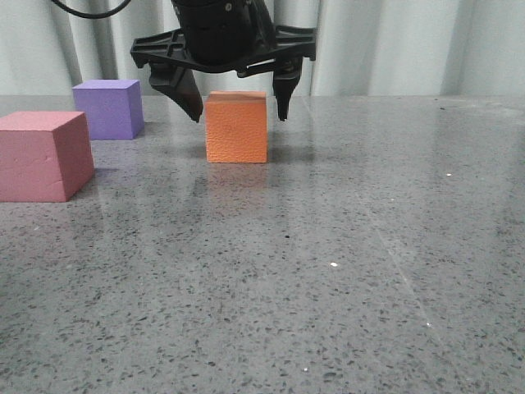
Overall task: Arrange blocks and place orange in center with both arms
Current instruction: 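Lower the left gripper onto the orange cube and close on it, then carry the orange cube with the left gripper between the purple and pink blocks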
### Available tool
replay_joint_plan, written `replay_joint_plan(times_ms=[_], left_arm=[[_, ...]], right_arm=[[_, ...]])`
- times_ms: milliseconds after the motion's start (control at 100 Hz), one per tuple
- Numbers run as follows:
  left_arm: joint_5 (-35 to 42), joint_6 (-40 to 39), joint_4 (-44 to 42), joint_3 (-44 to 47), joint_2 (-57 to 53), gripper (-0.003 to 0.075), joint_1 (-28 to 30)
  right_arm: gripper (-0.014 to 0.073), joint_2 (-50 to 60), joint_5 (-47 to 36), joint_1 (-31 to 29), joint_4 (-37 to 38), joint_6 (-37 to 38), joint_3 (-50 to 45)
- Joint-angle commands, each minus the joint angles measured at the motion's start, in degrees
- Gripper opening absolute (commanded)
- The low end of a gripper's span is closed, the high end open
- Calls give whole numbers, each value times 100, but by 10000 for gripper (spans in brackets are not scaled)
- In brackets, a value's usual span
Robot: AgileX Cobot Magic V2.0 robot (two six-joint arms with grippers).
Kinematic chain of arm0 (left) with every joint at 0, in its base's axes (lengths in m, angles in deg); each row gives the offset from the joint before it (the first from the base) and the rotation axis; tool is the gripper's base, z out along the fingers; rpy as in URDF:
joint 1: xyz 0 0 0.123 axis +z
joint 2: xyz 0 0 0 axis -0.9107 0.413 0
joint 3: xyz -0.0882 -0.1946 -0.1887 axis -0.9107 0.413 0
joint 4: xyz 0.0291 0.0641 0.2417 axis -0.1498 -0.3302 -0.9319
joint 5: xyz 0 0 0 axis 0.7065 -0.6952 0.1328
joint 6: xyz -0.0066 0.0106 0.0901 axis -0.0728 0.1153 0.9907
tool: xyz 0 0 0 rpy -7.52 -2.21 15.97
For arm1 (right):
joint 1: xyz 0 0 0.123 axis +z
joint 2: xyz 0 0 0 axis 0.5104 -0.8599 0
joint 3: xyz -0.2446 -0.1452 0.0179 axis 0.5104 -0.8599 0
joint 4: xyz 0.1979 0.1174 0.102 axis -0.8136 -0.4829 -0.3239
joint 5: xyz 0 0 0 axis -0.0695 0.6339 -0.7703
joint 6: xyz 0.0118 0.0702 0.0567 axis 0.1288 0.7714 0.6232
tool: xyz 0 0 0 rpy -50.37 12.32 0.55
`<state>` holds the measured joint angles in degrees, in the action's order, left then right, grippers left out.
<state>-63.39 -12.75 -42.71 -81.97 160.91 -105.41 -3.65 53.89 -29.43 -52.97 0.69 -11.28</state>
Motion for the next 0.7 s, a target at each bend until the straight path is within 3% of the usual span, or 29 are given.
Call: replay_joint_plan(times_ms=[0, 120, 380, 480, 690], left_arm=[[201, -75, -21, -170, -233, 613, -28], [201, -75, 65, -170, -200, 527, -28], [201, 19, 66, -170, -211, 263, -28], [212, 19, 66, -181, -281, 227, -56], [295, 219, 1, -189, -698, 225, -77]], right_arm=[[-67, 147, -486, -19, 9, -39, 77], [-67, 147, -486, -19, 9, -39, 77], [-67, 147, -486, -19, 9, -39, 77], [-67, 147, -486, -19, 9, -39, 77], [-67, 147, -486, -19, 9, -39, 77]])
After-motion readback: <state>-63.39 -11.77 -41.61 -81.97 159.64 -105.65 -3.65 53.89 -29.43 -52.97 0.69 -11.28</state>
